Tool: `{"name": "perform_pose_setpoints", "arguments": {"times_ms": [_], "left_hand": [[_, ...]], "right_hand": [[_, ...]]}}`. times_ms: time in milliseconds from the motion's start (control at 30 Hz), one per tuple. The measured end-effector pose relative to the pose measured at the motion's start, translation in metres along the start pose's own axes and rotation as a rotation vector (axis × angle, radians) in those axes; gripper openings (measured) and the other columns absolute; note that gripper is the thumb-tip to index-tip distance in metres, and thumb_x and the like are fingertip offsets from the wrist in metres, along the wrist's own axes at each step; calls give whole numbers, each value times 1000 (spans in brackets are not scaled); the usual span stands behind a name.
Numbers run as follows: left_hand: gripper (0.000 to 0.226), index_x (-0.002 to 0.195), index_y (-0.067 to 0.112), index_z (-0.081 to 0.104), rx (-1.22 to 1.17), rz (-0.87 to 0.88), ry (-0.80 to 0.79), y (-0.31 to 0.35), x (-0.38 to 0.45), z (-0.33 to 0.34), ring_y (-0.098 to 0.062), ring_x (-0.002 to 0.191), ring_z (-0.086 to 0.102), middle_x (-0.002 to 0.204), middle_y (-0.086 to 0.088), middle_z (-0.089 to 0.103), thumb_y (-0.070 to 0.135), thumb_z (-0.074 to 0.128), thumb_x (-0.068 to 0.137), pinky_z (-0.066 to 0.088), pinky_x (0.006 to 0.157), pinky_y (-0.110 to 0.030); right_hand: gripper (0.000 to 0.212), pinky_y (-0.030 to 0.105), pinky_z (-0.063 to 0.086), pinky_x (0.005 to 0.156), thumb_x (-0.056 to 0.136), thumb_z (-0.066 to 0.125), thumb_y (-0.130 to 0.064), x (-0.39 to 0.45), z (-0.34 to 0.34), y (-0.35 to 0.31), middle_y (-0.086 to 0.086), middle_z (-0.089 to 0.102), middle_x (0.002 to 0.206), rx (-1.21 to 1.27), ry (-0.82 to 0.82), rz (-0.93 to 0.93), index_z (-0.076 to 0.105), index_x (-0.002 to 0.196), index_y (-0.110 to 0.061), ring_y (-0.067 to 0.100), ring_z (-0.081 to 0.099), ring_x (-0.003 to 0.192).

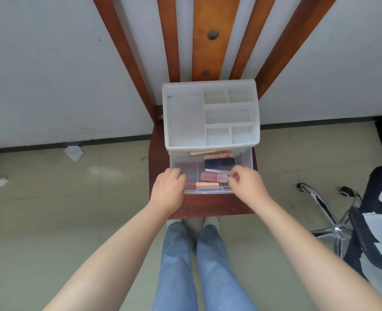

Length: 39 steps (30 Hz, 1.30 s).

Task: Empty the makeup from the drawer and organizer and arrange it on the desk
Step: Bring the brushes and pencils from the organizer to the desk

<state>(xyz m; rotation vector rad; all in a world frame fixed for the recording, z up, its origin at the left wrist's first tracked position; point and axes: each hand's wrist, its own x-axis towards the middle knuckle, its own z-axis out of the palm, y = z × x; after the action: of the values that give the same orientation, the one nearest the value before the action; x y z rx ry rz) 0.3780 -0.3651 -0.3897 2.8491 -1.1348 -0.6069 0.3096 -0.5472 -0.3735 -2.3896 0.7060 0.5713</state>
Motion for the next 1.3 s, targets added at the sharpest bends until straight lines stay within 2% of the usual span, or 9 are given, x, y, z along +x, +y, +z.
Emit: {"name": "perform_pose_setpoints", "arguments": {"times_ms": [100, 200, 367, 533, 800, 1033, 1167, 1233, 1300], "left_hand": [[15, 98, 6, 60, -36, -41, -150, 10, 14, 1, -25, 94, 55, 100, -9, 59, 7, 56, 83, 42, 70, -30], [29, 119, 10, 52, -100, 12, -213, 16, 33, 7, -25, 108, 47, 115, -9, 53, 9, 47, 91, 44, 82, -33], [54, 142, 18, 29, -38, 233, -210, 21, 58, 18, -25, 124, 36, 140, -5, 36, 9, 46, 92, 37, 100, -35], [59, 145, 17, 20, 143, 359, -256, 36, 70, 20, -26, 128, 29, 144, -6, 27, 8, 44, 92, 35, 100, -37], [57, 145, 8, 12, 356, 404, -327, 43, 76, 11, -29, 129, 33, 144, -12, 29, 10, 38, 95, 34, 102, -37], [34, 128, 4, 35, 356, 277, -324, 53, 80, 14, -31, 121, 42, 132, -14, 43, 9, 35, 95, 39, 92, -36], [36, 123, 5, 39, 245, 126, -290, 45, 63, -3, -30, 113, 46, 124, -13, 48, 7, 47, 89, 44, 82, -35], [33, 119, 7, 40, 234, 68, -242, 37, 44, -13, -29, 110, 47, 120, -11, 49, 5, 47, 87, 39, 72, -31], [29, 116, 7, 41, 223, 3, -219, 28, 25, -20, -28, 110, 47, 119, -9, 50, 7, 46, 88, 33, 67, -30]], "right_hand": [[36, 33, 40, 92, 88, 44, -1, 33, -7, -1, 12, 54, 121, -235, -31, -282, 52, 123, -4, 27, 47, 114], [47, 35, 40, 94, 86, 44, 4, 51, -3, 7, 13, 48, 127, -445, -70, -392, 42, 132, -6, 28, 40, 119], [33, 41, 46, 84, 79, 45, 14, 49, -1, 41, 19, 54, 114, -458, -5, -416, 57, 108, 6, 33, 47, 108], [32, 40, 55, 59, 50, 66, 25, 52, -9, 55, 22, 64, 80, -348, 110, -598, 65, 77, 9, 38, 63, 74], [26, 38, 55, 60, 53, 60, 20, 55, -17, 55, 20, 66, 74, -262, 168, -675, 66, 76, 8, 35, 65, 69], [18, 38, 56, 57, 60, 51, 11, 58, -15, 58, 20, 63, 71, -225, 137, -665, 65, 72, 6, 35, 63, 67], [36, 42, 50, 82, 72, 49, 12, 54, -15, 50, 26, 62, 99, -253, 52, -605, 60, 106, 11, 40, 58, 95], [48, 38, 35, 100, 83, 44, 7, 51, -10, 41, 21, 49, 126, -329, -62, -574, 42, 130, 4, 34, 43, 119], [57, 35, 29, 103, 85, 44, 2, 51, -3, 25, 15, 38, 135, -432, -145, -529, 28, 139, -4, 30, 34, 124]]}}
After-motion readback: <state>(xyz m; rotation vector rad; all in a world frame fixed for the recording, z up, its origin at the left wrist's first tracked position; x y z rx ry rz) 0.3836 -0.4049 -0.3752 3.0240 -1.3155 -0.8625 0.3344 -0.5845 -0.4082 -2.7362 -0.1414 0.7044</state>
